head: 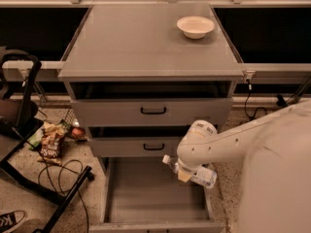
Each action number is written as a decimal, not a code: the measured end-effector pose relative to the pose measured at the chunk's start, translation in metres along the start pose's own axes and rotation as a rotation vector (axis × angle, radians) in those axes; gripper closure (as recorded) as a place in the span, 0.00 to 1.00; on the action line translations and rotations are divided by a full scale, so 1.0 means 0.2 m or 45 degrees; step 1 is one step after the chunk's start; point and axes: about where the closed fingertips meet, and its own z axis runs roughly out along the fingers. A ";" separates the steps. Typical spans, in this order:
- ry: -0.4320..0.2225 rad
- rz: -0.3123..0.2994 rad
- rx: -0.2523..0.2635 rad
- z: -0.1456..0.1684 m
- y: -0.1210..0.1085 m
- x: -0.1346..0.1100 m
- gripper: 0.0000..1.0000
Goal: Place blue plastic bottle into bottom drawer
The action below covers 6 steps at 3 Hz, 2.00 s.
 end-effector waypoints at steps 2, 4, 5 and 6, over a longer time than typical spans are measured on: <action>-0.048 -0.121 -0.072 0.25 -0.04 -0.09 1.00; -0.059 -0.118 -0.089 0.38 -0.02 -0.14 1.00; -0.130 -0.117 -0.125 0.66 0.03 -0.26 1.00; -0.255 -0.168 -0.159 1.12 0.13 -0.47 1.00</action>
Offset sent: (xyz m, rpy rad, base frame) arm 0.0225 0.0074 -0.0365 0.0281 0.0256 0.0588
